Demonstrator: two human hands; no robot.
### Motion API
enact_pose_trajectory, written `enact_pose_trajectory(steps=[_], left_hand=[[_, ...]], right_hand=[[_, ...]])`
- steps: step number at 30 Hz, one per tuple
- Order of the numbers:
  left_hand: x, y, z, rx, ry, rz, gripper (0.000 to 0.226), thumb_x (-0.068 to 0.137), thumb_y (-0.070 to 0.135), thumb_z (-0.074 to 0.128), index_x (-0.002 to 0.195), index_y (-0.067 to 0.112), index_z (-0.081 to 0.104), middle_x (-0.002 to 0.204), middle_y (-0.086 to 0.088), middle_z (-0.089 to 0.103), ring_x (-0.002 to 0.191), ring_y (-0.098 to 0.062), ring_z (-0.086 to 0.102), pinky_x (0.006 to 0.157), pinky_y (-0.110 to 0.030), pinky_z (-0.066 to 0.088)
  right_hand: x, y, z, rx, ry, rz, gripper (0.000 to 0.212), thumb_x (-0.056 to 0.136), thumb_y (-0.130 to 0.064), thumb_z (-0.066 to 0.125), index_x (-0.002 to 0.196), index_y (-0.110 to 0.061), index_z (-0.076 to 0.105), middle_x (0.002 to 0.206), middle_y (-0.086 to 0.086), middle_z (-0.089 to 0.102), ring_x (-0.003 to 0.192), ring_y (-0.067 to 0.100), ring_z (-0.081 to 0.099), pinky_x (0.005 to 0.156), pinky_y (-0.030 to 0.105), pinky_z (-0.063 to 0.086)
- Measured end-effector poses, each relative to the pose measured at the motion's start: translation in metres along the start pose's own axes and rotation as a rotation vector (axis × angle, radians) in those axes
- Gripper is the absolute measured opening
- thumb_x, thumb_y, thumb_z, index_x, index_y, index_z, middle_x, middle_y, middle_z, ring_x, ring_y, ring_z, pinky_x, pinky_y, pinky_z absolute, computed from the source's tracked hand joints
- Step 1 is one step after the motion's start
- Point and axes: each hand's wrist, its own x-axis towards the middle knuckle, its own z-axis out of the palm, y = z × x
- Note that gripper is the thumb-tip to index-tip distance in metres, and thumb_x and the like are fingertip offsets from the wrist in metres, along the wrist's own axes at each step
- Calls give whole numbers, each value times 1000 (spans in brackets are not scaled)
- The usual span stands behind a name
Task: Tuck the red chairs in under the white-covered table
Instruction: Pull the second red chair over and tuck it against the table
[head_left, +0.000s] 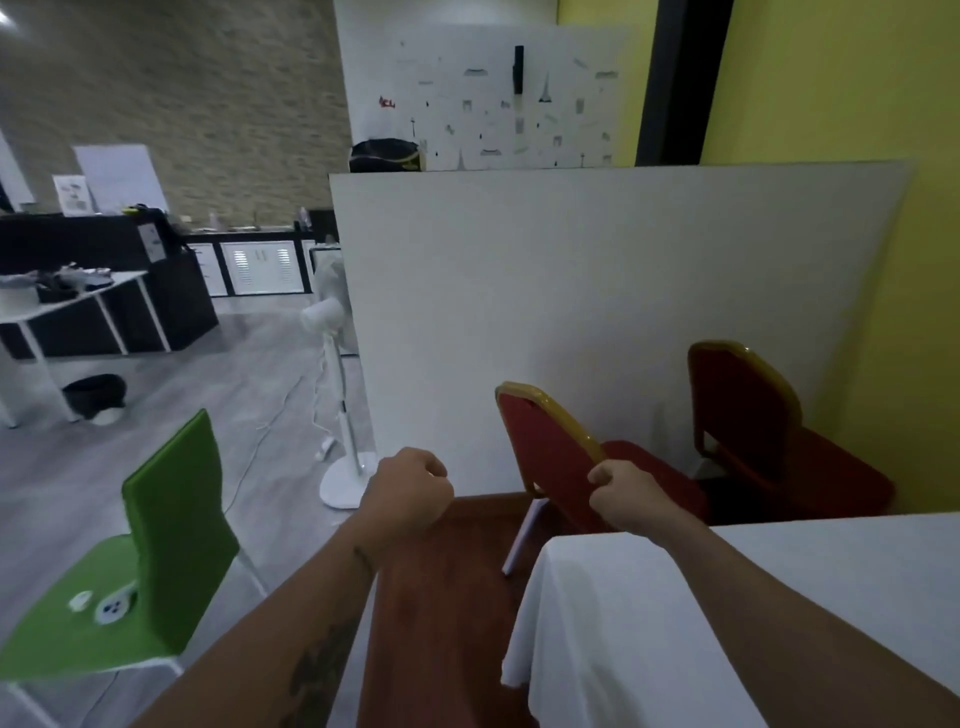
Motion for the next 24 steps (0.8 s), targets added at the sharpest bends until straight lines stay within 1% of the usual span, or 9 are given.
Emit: enact_pose_trajectory(steps=[4, 8, 10, 12, 14, 17, 19, 22, 24], left_hand=[[73, 3, 7, -52, -65, 19, 24, 81, 16, 54, 92, 26, 72, 94, -2, 75, 90, -24, 73, 85, -39, 62], [152, 0, 22, -123, -126, 76, 24, 82, 24, 56, 98, 20, 74, 100, -6, 76, 92, -25, 71, 91, -42, 59], [189, 0, 27, -141, -170, 72, 30, 86, 26, 58, 110, 17, 73, 112, -7, 74, 102, -27, 69, 95, -37, 55], [226, 2, 34, -144, -214, 56, 44, 89, 30, 59, 129, 14, 65, 129, -9, 67, 117, -29, 62, 94, -32, 47], [256, 6, 42, -146, -259, 45, 52, 89, 35, 58, 135, 13, 58, 131, -11, 62, 118, -32, 59, 96, -33, 47], [285, 18, 55, -182, -308, 43, 30, 89, 35, 59, 111, 17, 50, 108, -6, 53, 99, -31, 56, 96, -47, 56], [304, 28, 66, -206, -340, 39, 26, 89, 33, 59, 105, 19, 45, 102, -3, 51, 96, -31, 55, 94, -50, 58], [338, 42, 90, -226, -392, 57, 46, 75, 41, 54, 112, 14, 56, 110, -10, 64, 98, -31, 64, 89, -51, 61], [357, 49, 106, -235, -402, 51, 57, 69, 41, 50, 119, 15, 58, 114, -13, 65, 98, -32, 65, 87, -49, 61]], right_hand=[[54, -10, 10, -80, -18, 57, 52, 83, -18, 60, 135, -16, 59, 136, 9, 59, 124, 29, 54, 102, 39, 47], [114, -10, 25, -190, 14, 141, 64, 72, -30, 54, 135, -21, 57, 134, 9, 56, 122, 31, 53, 103, 46, 48], [137, -14, 29, -233, 13, 203, 59, 70, -33, 50, 129, -26, 56, 130, 8, 55, 119, 33, 52, 101, 48, 49], [151, -20, 34, -266, 9, 261, 45, 71, -35, 49, 115, -31, 52, 124, 8, 51, 116, 34, 49, 101, 53, 46], [162, -25, 37, -300, 16, 314, 40, 72, -37, 48, 111, -34, 48, 122, 6, 46, 118, 34, 45, 102, 60, 42], [180, -29, 40, -348, 8, 370, 66, 75, -38, 49, 140, -31, 39, 138, 9, 39, 132, 39, 35, 108, 64, 35], [197, -32, 38, -344, 18, 403, 72, 78, -36, 50, 148, -30, 34, 145, 11, 36, 138, 40, 30, 111, 64, 32], [229, -29, 36, -326, 40, 422, 74, 83, -29, 52, 153, -26, 29, 153, 13, 30, 143, 41, 24, 112, 59, 32], [251, -26, 37, -309, 39, 435, 76, 86, -24, 52, 157, -23, 25, 157, 14, 27, 145, 41, 21, 114, 57, 32]])
